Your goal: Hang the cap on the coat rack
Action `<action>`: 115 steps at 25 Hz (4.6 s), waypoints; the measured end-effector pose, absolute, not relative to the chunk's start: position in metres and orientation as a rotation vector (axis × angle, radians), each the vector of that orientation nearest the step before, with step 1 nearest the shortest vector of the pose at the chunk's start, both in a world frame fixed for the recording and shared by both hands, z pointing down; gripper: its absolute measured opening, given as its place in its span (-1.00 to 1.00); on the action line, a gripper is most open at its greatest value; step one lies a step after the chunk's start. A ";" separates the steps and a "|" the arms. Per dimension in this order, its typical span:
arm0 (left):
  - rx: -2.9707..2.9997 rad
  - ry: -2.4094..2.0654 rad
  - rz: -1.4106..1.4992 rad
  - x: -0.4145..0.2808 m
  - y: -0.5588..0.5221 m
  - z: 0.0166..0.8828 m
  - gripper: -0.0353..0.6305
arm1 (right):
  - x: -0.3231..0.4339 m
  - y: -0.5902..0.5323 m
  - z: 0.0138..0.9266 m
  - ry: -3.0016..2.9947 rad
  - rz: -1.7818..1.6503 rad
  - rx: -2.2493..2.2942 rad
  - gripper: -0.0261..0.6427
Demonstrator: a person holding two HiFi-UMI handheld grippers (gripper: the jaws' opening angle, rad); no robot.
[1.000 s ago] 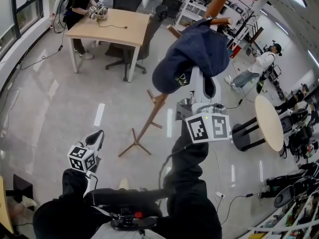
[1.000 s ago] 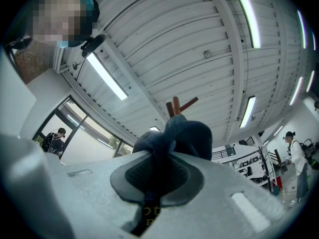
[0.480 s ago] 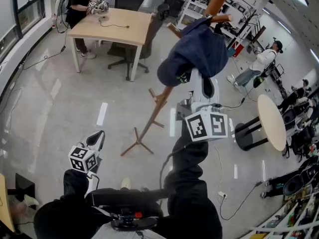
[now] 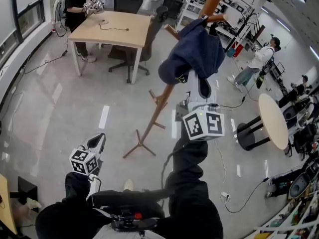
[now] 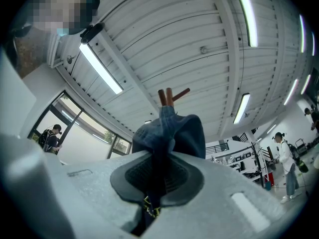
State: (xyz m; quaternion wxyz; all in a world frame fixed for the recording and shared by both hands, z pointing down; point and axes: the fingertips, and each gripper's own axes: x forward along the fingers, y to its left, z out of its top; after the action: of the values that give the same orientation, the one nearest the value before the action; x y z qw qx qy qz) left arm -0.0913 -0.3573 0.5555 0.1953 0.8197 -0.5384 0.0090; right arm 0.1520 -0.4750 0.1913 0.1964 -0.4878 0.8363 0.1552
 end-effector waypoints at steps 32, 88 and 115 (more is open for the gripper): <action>2.332 -1.463 -0.006 -0.096 -0.330 0.547 -0.88 | 0.169 -0.446 0.194 2.325 0.365 -1.425 -0.28; 2.545 -1.219 -0.009 -0.097 -0.187 0.516 -0.88 | 0.144 -0.224 0.362 2.422 0.067 -1.754 -0.52; 2.572 -1.193 -0.002 -0.087 -0.162 0.512 -0.88 | 0.146 -0.154 0.456 2.393 -0.107 -1.846 -0.91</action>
State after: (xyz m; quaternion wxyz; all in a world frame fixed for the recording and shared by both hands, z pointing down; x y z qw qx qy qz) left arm -0.0869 -0.1615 0.5123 0.1524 0.8966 -0.4158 -0.0006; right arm 0.1456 -0.1542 0.4555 0.0586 -0.6094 0.7899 -0.0352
